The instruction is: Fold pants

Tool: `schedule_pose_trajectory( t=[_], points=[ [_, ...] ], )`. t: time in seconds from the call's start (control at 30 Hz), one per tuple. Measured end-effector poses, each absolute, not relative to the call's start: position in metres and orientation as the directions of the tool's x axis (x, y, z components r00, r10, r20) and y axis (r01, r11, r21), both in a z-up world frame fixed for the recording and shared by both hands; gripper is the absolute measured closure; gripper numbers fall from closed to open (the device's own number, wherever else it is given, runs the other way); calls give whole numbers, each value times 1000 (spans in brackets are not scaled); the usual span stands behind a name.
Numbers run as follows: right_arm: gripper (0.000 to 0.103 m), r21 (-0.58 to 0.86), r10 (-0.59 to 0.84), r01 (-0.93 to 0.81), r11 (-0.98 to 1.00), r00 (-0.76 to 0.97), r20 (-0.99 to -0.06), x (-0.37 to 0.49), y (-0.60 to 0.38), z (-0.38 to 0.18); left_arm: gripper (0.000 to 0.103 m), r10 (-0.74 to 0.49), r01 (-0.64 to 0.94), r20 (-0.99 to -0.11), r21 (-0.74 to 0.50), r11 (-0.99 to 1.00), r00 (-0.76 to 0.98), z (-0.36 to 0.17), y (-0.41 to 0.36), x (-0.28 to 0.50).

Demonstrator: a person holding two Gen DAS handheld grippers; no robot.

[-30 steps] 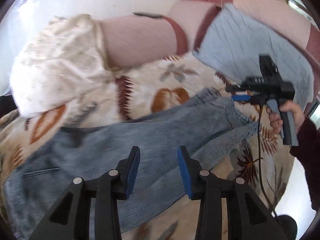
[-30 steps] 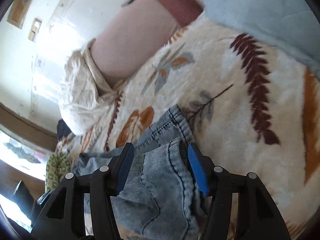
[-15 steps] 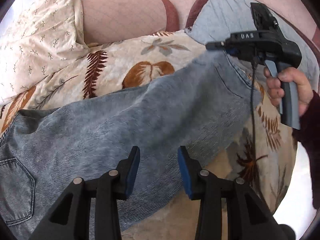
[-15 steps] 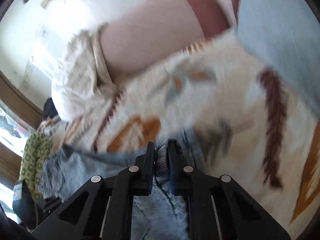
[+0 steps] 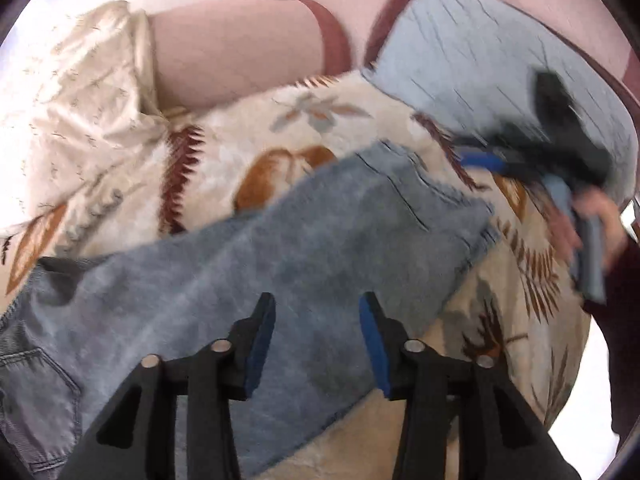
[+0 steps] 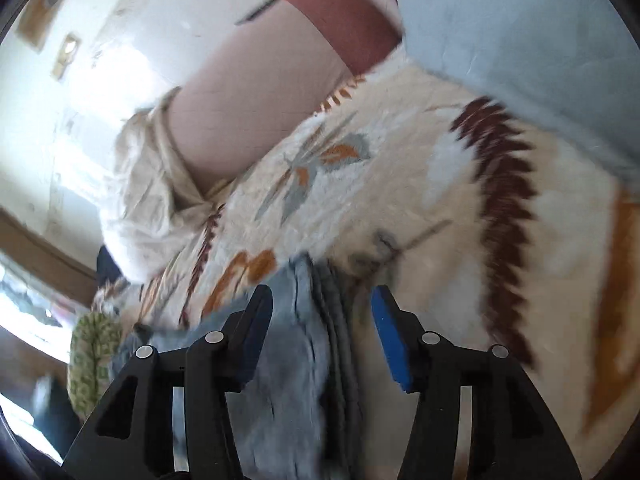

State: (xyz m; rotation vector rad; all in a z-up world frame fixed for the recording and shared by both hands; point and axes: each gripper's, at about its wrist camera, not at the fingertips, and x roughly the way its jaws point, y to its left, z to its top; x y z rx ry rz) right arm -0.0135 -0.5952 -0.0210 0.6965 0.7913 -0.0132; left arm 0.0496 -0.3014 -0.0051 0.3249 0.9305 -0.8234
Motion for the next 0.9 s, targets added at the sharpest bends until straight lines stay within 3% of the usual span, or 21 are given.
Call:
schedule_pose_trajectory(
  t=[0.2,0.27,0.3,0.53,0.6,0.67,0.8,0.9],
  points=[
    [48,477,216,269,836,639,-739,-32,-558,-34,52,-367,615,-863,-86,784,348,-29,-280,78],
    [74,393,173,277,877,581,-795,-28,-542,-48,52,-322,564,-880,-76,822,350,-37,-272,80],
    [79,356,138,284,890,577,-805,-30,-537,-49,52,-309,546,-885,-77,834,347,-40,-269,79],
    [83,335,83,320,886,602,-794,-67,-526,-49,49,-294,611,-883,-10,791,366,-54,-275,48],
    [83,334,86,327,884,588,-804,-65,-528,-47,49,-325,613,-888,-65,788,324,-49,-269,56],
    [76,284,53,339,897,555,-830,-62,-527,-37,49,-359,596,-878,-109,795,318,-35,-259,70],
    [52,219,-24,330,918,599,-801,-65,-522,-3,47,-370,550,-835,-100,829,406,4,-223,106],
    [51,274,30,273,922,657,-754,-63,-515,16,45,-321,486,-833,-73,871,451,18,-180,134]
  ],
)
